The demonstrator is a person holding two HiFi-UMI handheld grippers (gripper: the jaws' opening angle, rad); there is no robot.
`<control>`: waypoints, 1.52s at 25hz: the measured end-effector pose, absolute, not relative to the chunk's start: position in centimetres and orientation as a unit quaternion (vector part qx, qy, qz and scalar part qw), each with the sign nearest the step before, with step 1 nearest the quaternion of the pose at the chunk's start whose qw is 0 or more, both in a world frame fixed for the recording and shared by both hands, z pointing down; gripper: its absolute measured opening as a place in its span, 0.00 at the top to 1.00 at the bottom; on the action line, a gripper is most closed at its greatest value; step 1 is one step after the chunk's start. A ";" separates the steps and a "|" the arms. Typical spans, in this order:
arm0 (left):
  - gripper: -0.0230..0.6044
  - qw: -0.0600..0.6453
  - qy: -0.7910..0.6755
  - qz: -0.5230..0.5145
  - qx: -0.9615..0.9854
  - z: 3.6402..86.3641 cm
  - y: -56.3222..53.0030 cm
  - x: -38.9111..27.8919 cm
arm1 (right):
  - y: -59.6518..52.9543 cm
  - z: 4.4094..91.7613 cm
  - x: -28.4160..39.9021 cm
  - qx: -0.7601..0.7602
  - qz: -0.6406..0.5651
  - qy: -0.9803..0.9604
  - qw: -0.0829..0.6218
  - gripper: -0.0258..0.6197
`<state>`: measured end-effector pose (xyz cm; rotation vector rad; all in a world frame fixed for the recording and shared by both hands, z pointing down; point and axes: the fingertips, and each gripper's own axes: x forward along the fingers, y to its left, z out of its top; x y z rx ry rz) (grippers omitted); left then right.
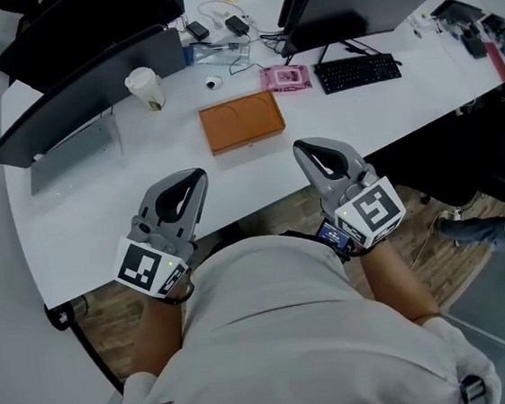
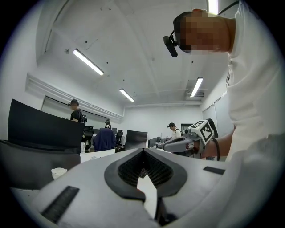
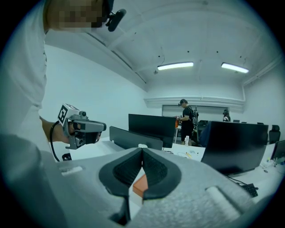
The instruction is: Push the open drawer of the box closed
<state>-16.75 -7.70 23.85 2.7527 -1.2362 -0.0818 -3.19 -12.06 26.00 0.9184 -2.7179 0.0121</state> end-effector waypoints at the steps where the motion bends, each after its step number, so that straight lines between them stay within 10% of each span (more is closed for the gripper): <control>1: 0.97 0.064 -0.408 -0.026 0.911 23.8 -7.6 -15.9 | -11.9 25.9 -2.4 0.317 0.005 -0.938 0.137 0.96; 19: 0.97 0.062 -0.418 -0.015 0.906 22.8 2.9 1.9 | -1.5 25.8 15.2 0.287 0.020 -0.951 0.108 0.96; 38: 0.97 0.064 -0.413 0.009 0.909 23.0 9.7 4.1 | 6.0 26.2 15.9 0.257 0.021 -0.961 0.098 0.96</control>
